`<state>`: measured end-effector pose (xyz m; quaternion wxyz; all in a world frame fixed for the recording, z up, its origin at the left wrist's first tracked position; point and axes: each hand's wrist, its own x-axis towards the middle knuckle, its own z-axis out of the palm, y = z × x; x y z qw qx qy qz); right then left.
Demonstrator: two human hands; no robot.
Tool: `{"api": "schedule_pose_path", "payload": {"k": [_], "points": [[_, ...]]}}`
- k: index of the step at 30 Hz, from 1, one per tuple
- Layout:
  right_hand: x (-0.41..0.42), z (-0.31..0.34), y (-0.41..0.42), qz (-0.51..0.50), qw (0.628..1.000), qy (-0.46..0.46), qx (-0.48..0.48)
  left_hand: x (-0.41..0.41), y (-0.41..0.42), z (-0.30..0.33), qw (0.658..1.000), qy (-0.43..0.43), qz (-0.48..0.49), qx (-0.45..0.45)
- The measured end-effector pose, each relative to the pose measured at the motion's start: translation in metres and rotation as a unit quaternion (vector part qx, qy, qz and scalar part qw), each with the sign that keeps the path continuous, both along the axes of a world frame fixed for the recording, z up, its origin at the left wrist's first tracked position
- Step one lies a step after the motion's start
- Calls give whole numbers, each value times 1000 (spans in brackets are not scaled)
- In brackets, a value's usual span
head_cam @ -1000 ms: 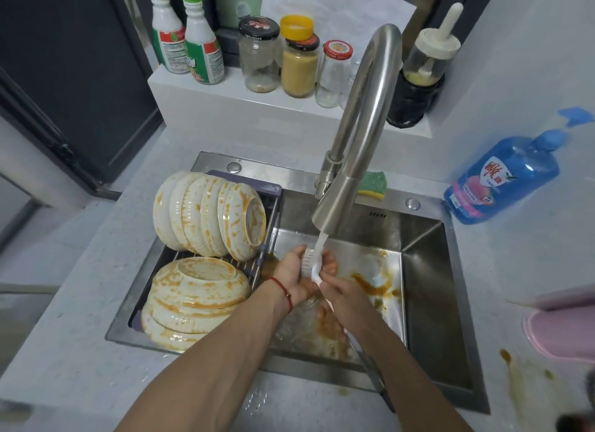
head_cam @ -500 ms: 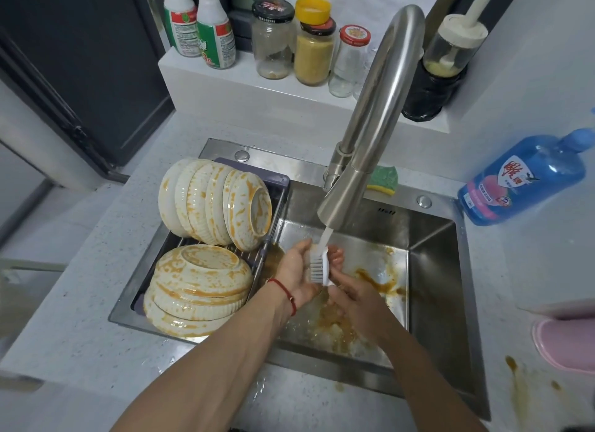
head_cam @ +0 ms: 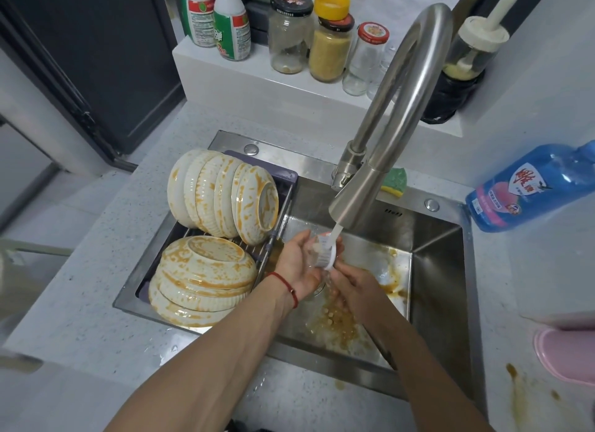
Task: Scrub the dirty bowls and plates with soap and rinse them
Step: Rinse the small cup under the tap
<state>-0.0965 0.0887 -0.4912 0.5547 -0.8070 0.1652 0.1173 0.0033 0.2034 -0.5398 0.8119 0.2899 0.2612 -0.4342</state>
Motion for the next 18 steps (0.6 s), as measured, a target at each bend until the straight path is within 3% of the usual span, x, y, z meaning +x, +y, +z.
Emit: {"api": "schedule_pose_path", "payload": {"k": [11, 18], "points": [[2, 5, 0, -23, 996, 21, -81, -6, 4, -5, 998, -33, -39, 30], [0, 20, -1, -2, 989, 32, -144, -1, -1, -10, 1000, 11, 7, -8]]}}
